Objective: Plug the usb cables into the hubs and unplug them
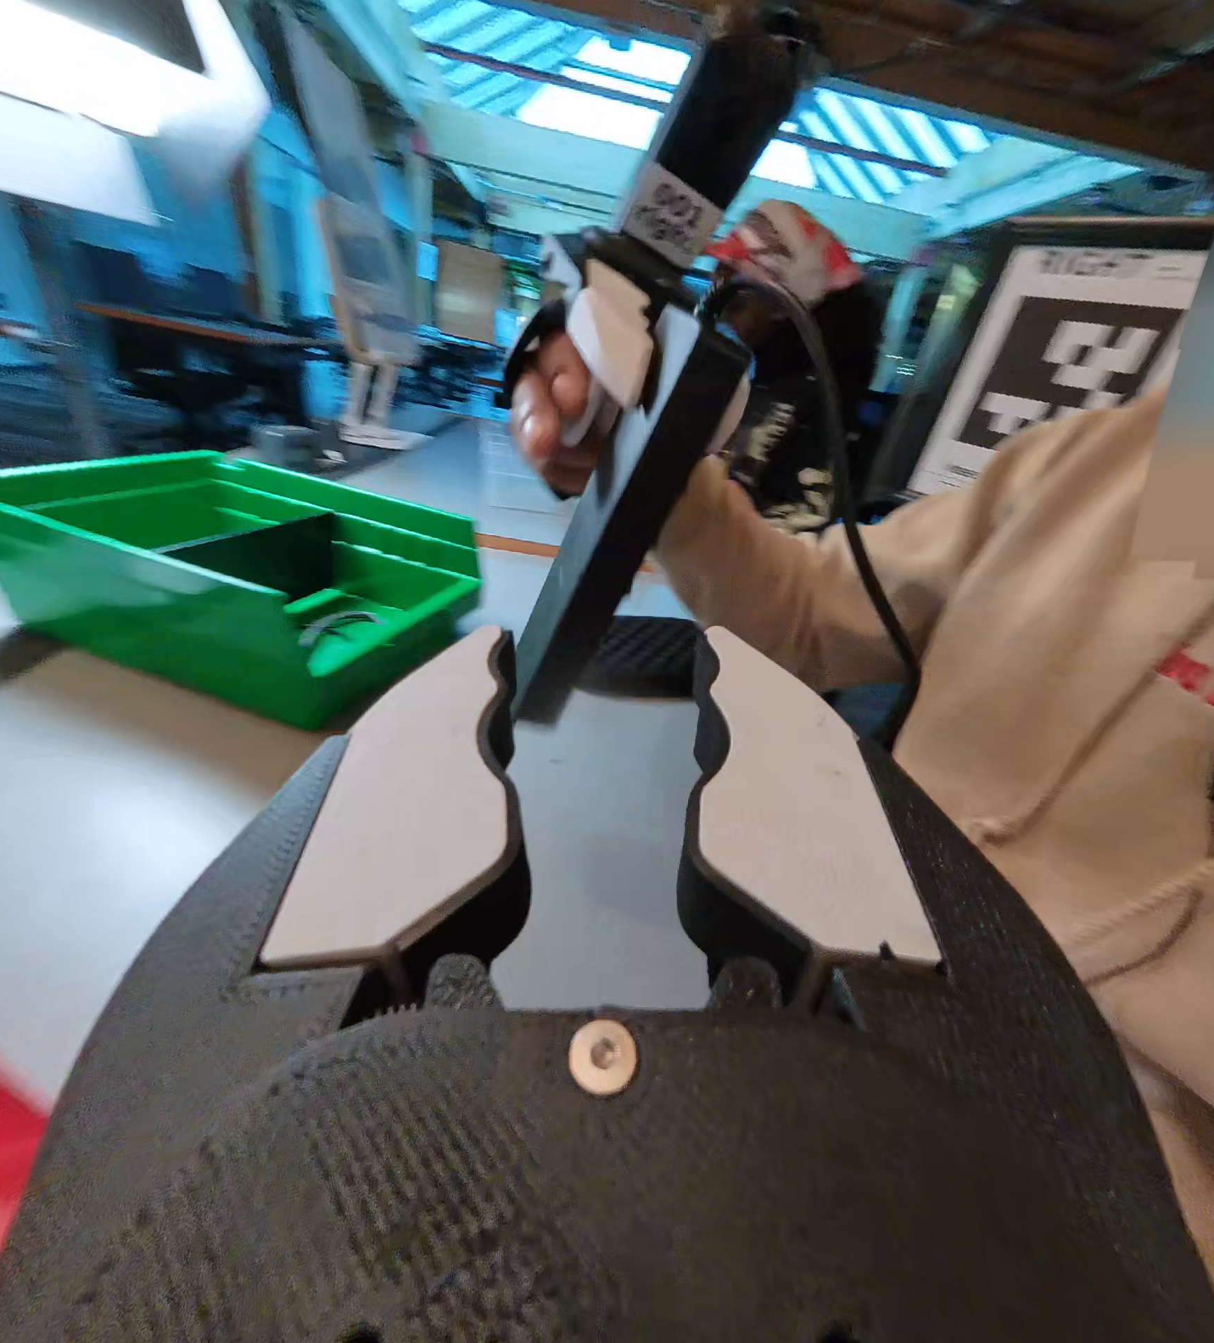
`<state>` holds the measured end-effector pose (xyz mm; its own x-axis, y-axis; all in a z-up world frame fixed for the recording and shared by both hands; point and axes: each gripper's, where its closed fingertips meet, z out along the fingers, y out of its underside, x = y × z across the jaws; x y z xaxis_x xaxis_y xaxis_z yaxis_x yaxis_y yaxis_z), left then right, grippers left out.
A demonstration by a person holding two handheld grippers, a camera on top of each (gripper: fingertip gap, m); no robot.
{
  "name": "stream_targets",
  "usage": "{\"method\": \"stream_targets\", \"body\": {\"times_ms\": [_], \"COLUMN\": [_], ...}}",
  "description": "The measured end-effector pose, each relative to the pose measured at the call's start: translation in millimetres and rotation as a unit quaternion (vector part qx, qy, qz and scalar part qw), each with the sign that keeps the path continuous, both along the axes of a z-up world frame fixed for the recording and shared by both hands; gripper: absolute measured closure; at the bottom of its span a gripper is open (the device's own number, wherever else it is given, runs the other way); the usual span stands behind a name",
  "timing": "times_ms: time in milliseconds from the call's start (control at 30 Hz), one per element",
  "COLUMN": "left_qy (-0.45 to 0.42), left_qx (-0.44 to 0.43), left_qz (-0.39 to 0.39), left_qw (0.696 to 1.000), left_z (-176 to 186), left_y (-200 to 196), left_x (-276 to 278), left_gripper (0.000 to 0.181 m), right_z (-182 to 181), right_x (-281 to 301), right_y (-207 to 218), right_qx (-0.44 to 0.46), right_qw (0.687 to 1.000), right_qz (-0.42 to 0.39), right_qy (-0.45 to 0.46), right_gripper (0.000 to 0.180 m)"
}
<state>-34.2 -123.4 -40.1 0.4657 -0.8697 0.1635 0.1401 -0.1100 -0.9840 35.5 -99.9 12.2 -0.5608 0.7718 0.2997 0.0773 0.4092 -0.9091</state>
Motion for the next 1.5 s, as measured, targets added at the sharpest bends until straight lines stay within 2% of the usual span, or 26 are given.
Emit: {"method": "stream_targets", "body": {"times_ms": [133, 367, 500, 567, 633, 867, 967, 1033, 1167, 1267, 1333, 1433, 1500], "left_qy": [0.004, -0.017, -0.022, -0.021, -0.018, -0.006, -0.002, 0.004, 0.024, 0.029, 0.030, 0.034, 0.032], "left_qx": [0.004, 0.006, 0.005, 0.006, 0.005, -0.002, -0.007, -0.010, -0.011, -0.012, -0.014, -0.012, -0.010], "left_qz": [0.083, 0.095, 0.093, 0.092, 0.092, 0.091, 0.088, 0.089, 0.096, 0.098, 0.099, 0.107, 0.113], "left_qw": [0.997, 0.995, 0.995, 0.996, 0.996, 0.996, 0.996, 0.996, 0.995, 0.995, 0.994, 0.994, 0.993], "left_z": [-2, 0, 0, -1, -2, -9, -13, -16, -21, -23, -24, -24, -23], "left_y": [9, 10, 9, 9, 10, 11, 12, 13, 15, 16, 16, 17, 17], "left_x": [-30, -39, -39, -38, -37, -34, -33, -32, -31, -31, -32, -34, -36], "left_gripper": [0.139, 0.144, 0.145, 0.146, 0.146, 0.147, 0.147, 0.147, 0.148, 0.148, 0.148, 0.148, 0.148], "right_z": [57, 154, 183, 176, 151, 35, -14, -47, -99, -97, -83, -62, -49], "right_x": [15, 40, 56, 61, 61, 48, 48, 51, 70, 85, 96, 109, 113], "right_y": [59, 161, 225, 260, 292, 361, 388, 404, 431, 446, 452, 448, 439], "right_qx": [0.005, 0.036, 0.044, 0.053, 0.041, -0.043, -0.090, -0.105, -0.130, -0.129, -0.096, -0.098, -0.091], "right_qw": [0.994, 0.954, 0.916, 0.897, 0.886, 0.867, 0.849, 0.829, 0.763, 0.730, 0.715, 0.710, 0.721], "right_qz": [-0.101, -0.280, -0.376, -0.424, -0.455, -0.497, -0.519, -0.544, -0.611, -0.653, -0.681, -0.691, -0.684], "right_qy": [0.030, 0.106, 0.130, 0.115, 0.082, -0.006, -0.041, -0.082, -0.167, -0.153, -0.127, -0.093, -0.068], "right_gripper": [0.155, 0.155, 0.155, 0.155, 0.155, 0.154, 0.154, 0.154, 0.153, 0.148, 0.132, 0.126, 0.127]}}
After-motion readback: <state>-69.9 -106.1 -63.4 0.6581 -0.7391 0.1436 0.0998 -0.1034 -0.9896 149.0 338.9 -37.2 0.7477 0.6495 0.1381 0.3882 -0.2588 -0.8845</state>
